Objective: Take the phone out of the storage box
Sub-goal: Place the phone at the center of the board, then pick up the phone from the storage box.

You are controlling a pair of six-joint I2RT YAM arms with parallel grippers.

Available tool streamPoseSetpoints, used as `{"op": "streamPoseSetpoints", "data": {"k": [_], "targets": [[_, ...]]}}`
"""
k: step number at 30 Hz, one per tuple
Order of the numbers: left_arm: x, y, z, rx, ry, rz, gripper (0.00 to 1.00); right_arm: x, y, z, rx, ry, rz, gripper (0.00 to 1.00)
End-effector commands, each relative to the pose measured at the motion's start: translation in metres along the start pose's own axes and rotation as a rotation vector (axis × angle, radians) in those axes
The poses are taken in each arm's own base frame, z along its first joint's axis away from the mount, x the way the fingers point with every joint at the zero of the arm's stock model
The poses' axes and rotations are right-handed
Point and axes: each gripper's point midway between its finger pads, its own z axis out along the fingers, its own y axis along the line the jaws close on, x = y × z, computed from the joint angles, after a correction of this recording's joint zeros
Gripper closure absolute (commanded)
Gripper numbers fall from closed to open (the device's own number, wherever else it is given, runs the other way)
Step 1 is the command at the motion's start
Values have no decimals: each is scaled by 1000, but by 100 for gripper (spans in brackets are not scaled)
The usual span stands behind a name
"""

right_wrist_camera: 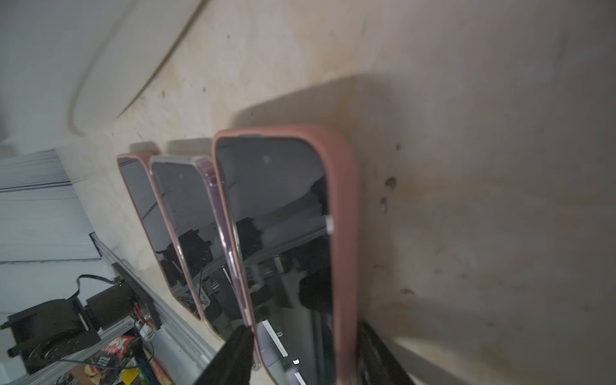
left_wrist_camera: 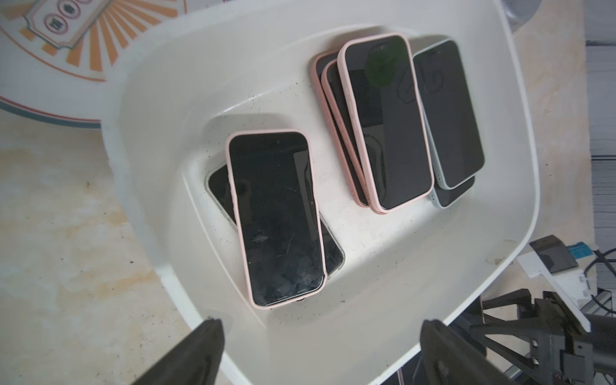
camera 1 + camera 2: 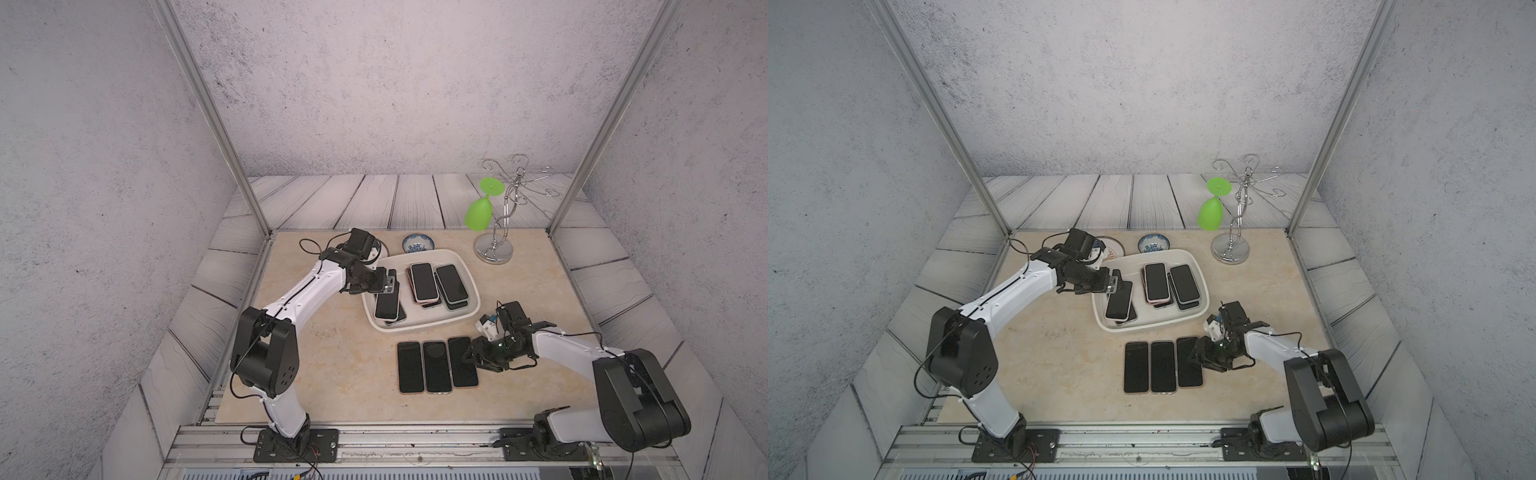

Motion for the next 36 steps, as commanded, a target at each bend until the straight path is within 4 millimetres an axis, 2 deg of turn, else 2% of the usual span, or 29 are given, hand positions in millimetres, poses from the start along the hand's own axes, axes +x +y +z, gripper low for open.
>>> {"op": "streamPoseSetpoints", "data": {"k": [1,6,13,16,25,32,36], "targets": [[-4,0,3,-38,16,-15,2,25,-25,-1,116,49,116,43],[-6,4,15,-73,21,-37,2,5,-19,-22,179,-20,50,35],[-12,20,40,-232,85,-49,2,-29,22,-69,183,-130,-78,28],[-14,20,55,-291,127,-15,2,-36,36,-78,163,-145,-114,27],[-2,45,97,-412,245,46,2,-49,58,-92,132,-177,-175,26],[8,50,117,-404,293,52,2,-54,67,-91,103,-182,-199,26],[13,53,122,-410,307,55,2,-56,71,-88,92,-181,-208,26]]}}
